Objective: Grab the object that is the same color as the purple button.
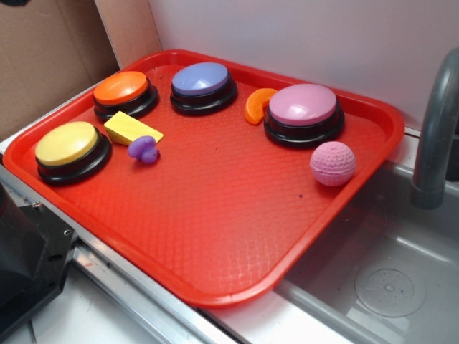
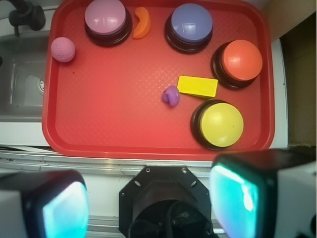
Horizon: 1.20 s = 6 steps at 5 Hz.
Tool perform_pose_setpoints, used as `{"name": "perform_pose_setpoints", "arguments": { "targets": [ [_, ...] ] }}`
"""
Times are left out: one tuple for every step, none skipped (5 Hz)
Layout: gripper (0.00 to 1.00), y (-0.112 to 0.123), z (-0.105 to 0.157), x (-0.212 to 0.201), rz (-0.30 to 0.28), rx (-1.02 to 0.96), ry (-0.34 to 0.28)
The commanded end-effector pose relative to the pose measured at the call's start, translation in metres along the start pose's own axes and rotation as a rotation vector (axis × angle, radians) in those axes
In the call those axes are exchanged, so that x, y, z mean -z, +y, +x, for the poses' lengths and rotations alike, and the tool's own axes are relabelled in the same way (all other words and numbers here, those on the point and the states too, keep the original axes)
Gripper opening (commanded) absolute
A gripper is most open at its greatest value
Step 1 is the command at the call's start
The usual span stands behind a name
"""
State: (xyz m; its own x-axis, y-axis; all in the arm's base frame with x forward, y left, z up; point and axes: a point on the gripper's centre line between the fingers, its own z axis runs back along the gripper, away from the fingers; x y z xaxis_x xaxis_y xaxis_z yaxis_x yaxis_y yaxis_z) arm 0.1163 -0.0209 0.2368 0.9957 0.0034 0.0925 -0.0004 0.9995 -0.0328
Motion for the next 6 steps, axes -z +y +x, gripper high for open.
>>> {"name": "perform_pose_setpoints", "arguments": {
  "targets": [
    [1.0,0.0,0.0,0.0,0.0,0.0,0.0],
    [1.0,0.001,0.013,0.018,-0.038,-0.216,0.011],
    [1.0,0.003,0.026,0.037,0.009,-0.36,0.013],
    [1.0,0.01,0.042,0.06,0.017,-0.608,-0.04],
    [1.0,0.017,0.053,0.084,0.072,-0.794,-0.101],
    [1.0,0.023,0.063,0.111,0.108,-0.971,-0.155]
  ]
}}
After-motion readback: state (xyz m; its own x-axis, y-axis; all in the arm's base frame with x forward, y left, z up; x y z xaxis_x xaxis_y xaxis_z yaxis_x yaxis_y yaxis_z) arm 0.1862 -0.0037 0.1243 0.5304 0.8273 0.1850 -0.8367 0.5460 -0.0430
